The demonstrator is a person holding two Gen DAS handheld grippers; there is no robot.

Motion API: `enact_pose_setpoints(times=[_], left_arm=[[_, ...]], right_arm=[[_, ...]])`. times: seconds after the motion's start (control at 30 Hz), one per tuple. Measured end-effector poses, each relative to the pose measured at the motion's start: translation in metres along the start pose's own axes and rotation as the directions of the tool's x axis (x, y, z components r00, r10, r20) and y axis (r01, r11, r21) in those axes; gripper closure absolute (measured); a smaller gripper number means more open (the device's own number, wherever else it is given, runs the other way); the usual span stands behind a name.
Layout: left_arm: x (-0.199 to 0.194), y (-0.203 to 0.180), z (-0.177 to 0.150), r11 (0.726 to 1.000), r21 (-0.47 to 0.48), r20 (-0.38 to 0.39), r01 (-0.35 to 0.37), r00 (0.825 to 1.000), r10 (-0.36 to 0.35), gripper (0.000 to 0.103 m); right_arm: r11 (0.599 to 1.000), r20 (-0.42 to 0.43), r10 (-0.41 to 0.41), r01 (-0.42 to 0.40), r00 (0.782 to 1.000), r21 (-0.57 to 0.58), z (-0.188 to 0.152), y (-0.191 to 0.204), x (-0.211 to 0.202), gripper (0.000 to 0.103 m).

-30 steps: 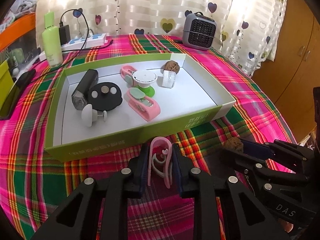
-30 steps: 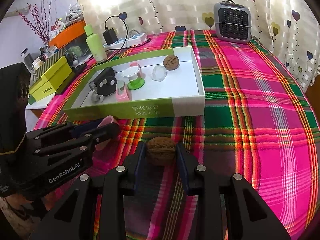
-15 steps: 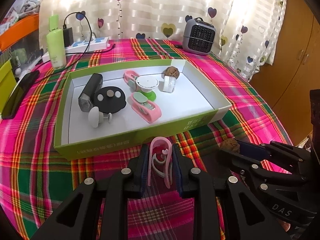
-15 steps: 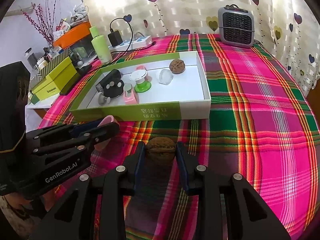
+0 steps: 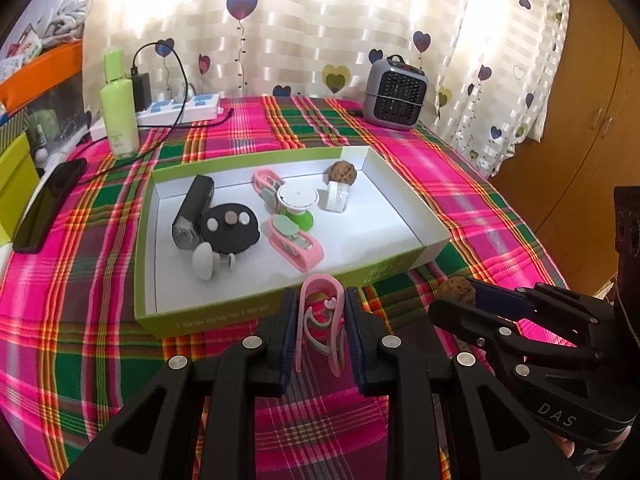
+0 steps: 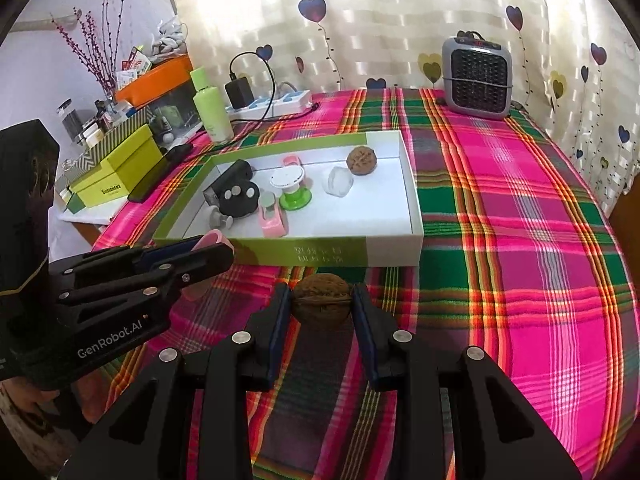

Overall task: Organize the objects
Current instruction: 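Carry the walnut and pink clip over the white box with both tools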

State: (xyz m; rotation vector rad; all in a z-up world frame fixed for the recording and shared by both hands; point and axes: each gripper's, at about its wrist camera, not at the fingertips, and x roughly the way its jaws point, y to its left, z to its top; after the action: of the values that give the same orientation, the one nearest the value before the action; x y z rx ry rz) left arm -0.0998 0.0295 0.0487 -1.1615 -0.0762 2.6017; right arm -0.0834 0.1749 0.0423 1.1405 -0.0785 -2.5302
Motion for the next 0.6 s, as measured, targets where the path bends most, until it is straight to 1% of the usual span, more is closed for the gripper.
enact_pose_setpoints(times=[0.37, 0.6], left_arm=[[0.000, 0.004, 0.017, 1.000, -0.018, 0.013, 0.004, 1.000, -0.004, 0.082], [0.004, 0.012, 0.024, 0.999, -0.036, 0.015, -0.008, 1.000, 0.009, 0.082]], right_arm=[[1.000, 0.068, -0.005, 0.007, 0.998, -0.020, 0.025, 0.000, -0.010, 0.071], [0.999, 0.078, -0.012, 0.015, 0.997, -0.040, 0.041, -0.001, -0.003, 0.071]])
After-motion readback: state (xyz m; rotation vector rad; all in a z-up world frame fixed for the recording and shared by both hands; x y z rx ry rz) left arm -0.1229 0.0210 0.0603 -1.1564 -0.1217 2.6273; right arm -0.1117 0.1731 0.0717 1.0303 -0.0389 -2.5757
